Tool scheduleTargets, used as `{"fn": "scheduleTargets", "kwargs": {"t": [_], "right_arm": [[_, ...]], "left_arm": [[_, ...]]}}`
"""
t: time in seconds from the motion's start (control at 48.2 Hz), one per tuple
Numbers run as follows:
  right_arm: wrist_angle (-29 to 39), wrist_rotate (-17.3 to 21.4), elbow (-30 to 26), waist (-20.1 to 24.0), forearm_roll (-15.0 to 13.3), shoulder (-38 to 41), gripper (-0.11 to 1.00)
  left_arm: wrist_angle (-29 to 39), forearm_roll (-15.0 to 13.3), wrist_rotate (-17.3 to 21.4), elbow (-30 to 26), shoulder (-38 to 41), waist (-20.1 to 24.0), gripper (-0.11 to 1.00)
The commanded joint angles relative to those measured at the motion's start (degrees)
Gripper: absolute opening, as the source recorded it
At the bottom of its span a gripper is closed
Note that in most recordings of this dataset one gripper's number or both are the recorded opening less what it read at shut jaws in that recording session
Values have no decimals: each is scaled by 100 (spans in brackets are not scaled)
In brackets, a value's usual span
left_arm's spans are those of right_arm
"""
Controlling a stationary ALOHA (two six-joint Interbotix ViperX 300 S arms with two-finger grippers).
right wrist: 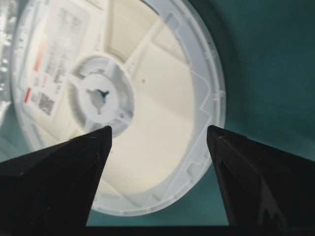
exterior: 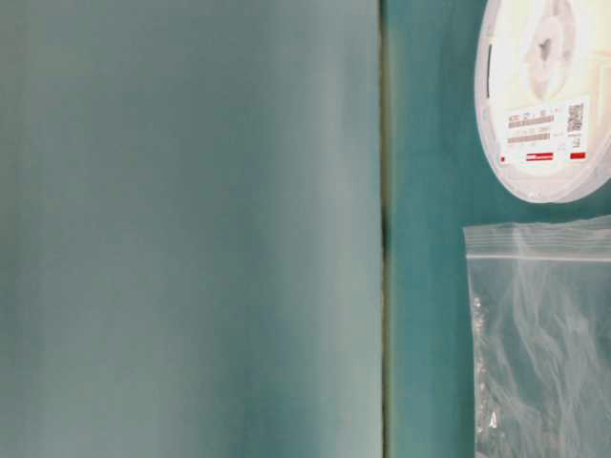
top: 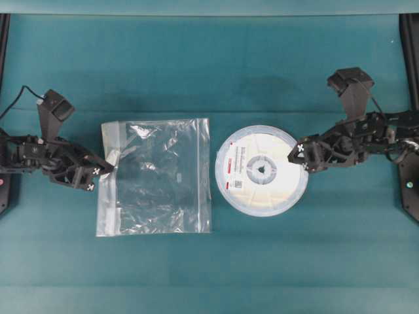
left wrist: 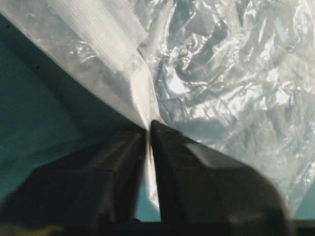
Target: Take out the reel from the clear zip bag.
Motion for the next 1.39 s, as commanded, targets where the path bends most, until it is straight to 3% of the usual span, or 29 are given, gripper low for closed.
{"fn": "scheduleTargets", "kwargs": {"t": [0.0, 0.166, 0.311, 0.623, 0.851, 1.1, 1.37], "right_arm": [[44, -18, -88, 9, -26, -149, 92], [123, -26, -62, 9, -53, -264, 92], [123, -35, -35, 9, -97, -334, 92], [123, -202, -9, 9, -237, -580, 92], [132, -264, 9, 9, -246, -703, 92], [105, -272, 26, 18, -334, -738, 92], [79, -272, 35, 18, -501, -817, 92]], "left_arm": [[0, 18, 18, -44, 9, -9, 31], [9, 26, 53, -44, 9, -9, 70], [141, 26, 246, -114, -18, 0, 83], [1591, 26, 844, -545, -861, -9, 88], [2426, 26, 958, -721, -1890, -9, 88], [2654, 62, 1046, -677, -2944, -9, 88], [2681, 70, 1819, -624, -3630, -114, 88]]}}
